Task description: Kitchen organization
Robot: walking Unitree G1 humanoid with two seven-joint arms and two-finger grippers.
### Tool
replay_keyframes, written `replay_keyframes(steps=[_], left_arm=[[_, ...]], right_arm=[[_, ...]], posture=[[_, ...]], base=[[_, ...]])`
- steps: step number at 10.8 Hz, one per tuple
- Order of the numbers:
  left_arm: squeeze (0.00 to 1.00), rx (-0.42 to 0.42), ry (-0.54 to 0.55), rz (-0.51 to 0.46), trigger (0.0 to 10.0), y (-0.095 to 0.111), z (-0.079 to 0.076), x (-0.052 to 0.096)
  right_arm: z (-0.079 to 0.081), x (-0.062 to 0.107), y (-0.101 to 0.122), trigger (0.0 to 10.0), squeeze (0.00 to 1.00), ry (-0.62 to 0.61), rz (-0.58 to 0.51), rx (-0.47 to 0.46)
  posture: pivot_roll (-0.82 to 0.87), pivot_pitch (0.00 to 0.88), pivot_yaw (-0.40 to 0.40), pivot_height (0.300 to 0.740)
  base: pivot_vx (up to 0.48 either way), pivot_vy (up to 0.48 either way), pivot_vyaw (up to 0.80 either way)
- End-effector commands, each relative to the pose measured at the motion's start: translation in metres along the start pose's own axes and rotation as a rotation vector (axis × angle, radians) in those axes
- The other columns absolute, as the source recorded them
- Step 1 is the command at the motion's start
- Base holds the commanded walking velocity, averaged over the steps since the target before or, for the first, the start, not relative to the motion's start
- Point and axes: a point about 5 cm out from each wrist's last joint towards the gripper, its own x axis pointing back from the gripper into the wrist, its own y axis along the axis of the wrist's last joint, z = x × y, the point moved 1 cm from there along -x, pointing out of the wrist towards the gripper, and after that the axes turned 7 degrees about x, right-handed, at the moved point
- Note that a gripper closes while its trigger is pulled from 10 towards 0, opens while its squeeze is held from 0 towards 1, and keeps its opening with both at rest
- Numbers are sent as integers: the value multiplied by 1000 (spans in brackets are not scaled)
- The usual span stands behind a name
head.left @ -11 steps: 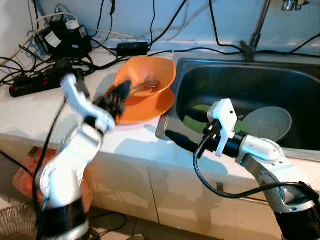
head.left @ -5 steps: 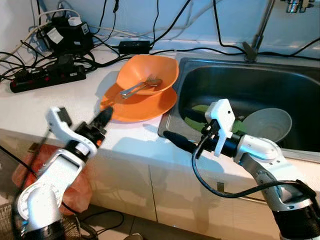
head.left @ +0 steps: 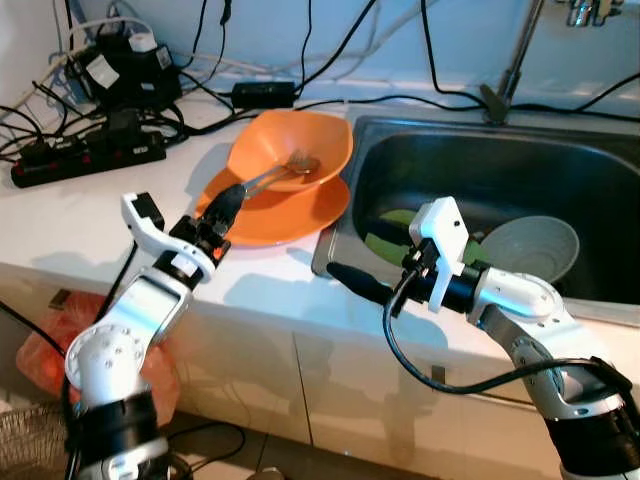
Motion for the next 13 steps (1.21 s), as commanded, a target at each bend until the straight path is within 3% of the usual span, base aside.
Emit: replay_keyframes(steps=[1, 3, 5, 8, 13], left_arm=[[0, 24, 7, -23, 10000, 5, 1, -1], [0, 77, 44, -57, 10000, 14, 11, -5], [0, 117, 47, -51, 10000, 15, 11, -11], [0, 128, 22, 17, 10000, 3, 4, -22], [0, 137, 27, 77, 10000, -7, 3, -26]], right_arm=[[-1, -1, 7, 10000, 0, 1, -17, 29], [-1, -2, 7, 10000, 0, 0, -19, 29], [0, -2, 7, 10000, 0, 2, -19, 33], [2, 2, 7, 10000, 0, 9, -12, 36], [2, 2, 6, 10000, 0, -2, -12, 36]], posture=[[115, 39, 82, 740], [119, 40, 86, 740], [112, 38, 90, 740], [100, 36, 97, 740], [99, 41, 104, 740]], base=[[0, 0, 0], [0, 0, 0], [0, 0, 0], [0, 0, 0], [0, 0, 0]])
